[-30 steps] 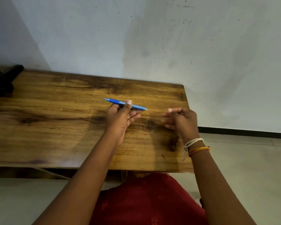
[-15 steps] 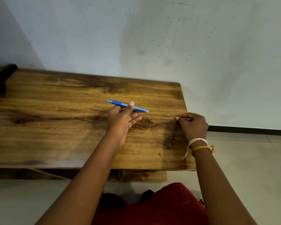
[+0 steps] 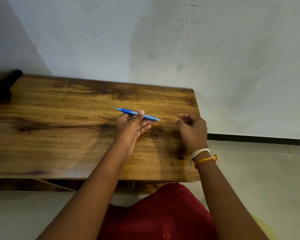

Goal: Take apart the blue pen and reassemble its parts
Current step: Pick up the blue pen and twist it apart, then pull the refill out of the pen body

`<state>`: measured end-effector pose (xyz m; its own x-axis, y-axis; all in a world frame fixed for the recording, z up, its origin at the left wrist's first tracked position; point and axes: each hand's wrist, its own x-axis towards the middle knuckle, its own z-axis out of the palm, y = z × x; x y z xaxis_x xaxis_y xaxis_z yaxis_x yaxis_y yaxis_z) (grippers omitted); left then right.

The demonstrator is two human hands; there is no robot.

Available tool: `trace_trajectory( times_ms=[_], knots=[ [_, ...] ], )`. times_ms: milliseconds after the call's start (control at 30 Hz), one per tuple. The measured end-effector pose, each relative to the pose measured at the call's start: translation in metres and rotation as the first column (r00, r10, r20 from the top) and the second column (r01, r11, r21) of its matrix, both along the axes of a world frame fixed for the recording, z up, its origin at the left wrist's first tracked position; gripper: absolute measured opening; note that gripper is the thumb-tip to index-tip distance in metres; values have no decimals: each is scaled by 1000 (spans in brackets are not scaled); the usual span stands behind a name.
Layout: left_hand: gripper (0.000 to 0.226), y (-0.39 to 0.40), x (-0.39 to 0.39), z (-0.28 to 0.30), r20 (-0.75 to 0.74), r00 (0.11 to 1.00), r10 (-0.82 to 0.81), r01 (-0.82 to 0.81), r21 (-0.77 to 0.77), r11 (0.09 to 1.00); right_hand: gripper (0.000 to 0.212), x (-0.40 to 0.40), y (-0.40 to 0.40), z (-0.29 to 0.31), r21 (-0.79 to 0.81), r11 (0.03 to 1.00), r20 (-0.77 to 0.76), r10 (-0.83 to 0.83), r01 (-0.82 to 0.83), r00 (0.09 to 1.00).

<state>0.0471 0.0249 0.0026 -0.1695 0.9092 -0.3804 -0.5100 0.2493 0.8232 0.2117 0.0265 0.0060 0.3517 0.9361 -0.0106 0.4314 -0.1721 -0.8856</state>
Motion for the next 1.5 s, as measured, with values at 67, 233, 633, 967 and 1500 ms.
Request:
trace_trajectory(
  times_ms=[67,233,633,967,1500],
  knots=[
    [13,0,-2,0,-1,1000,-2,2,-3,1000,22,-21,-3,0,-15,983,-67,181,-183,981],
    [19,1,-12,-1,-21,1000,3,-4,-19,1000,21,-58,-6,-7,22,943,-110,334,-333,936],
    [10,6,-39,-13,-810,581,84,-99,33,995,23,-38,-2,-18,35,999,301,-50,41,952],
    [18,-1,-32,-23,-985,166,-46,81,-33,996,44,-51,-2,-16,-104,994,478,38,14,877],
    [21,-6,-69,-1,-319,929,-189,150,-144,978,30,-113,-4,-19,189,913,61,355,-360,933]
  ],
)
